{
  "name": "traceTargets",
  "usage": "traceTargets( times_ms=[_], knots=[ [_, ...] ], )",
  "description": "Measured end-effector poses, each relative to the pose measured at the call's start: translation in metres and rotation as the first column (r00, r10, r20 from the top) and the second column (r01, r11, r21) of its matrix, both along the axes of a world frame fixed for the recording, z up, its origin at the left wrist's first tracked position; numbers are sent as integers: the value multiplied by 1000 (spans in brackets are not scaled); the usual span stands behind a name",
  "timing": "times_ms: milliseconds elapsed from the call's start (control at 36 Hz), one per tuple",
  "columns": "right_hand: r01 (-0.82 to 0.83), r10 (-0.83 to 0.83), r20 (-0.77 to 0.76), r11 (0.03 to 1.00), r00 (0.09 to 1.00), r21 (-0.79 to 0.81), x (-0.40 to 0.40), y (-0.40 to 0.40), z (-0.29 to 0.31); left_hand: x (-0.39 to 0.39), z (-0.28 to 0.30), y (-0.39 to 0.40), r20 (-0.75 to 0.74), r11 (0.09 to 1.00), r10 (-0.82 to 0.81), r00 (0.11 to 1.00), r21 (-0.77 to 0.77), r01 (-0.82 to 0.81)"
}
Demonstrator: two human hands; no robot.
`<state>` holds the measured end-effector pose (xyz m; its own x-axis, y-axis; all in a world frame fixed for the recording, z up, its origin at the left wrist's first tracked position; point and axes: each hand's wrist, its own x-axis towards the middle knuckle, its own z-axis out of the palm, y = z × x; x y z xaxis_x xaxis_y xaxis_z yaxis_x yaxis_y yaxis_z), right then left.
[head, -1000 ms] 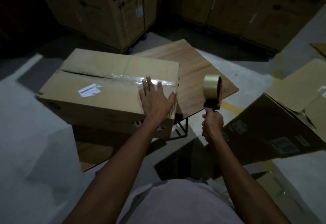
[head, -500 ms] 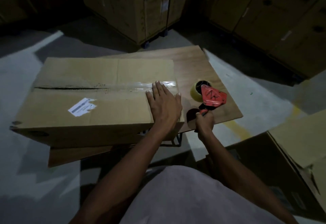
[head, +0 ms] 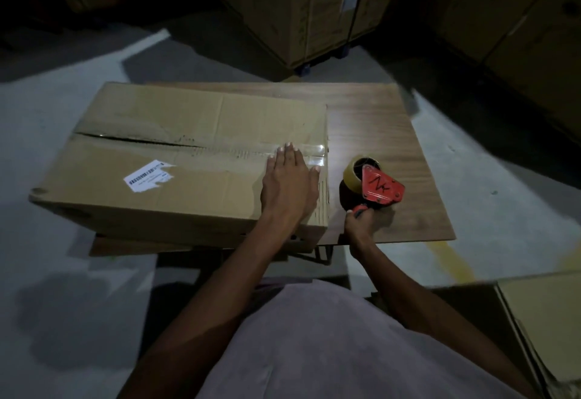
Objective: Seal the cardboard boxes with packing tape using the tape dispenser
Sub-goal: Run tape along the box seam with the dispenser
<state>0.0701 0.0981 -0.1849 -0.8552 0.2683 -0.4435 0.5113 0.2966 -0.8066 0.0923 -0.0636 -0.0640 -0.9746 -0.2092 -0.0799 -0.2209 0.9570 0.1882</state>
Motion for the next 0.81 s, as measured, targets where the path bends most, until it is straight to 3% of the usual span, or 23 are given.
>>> traceTargets(
  times_ms=[278,472,583,667,806],
  knots=[
    [-192,186,127,981,974,38,10,-5,-4,2,-4,-10,14,998,-68,998,-13,68],
    [-217,209,313,976,927,-9,-3,-17,41,-2,-3,-24,34,987,-161,986,10,161],
    [-219,227,113,973,967,-74,-7,-27,86,-2,3,-34,27,977,-202,979,70,199],
    [-201,206,1,957,979,-208,-10,-39,120,-4,5,-44,33,965,-256,966,74,253],
    [-291,306,-29,867,952,-404,-4,-59,141,-11,6,-61,68,893,-418,906,-155,423]
  ],
)
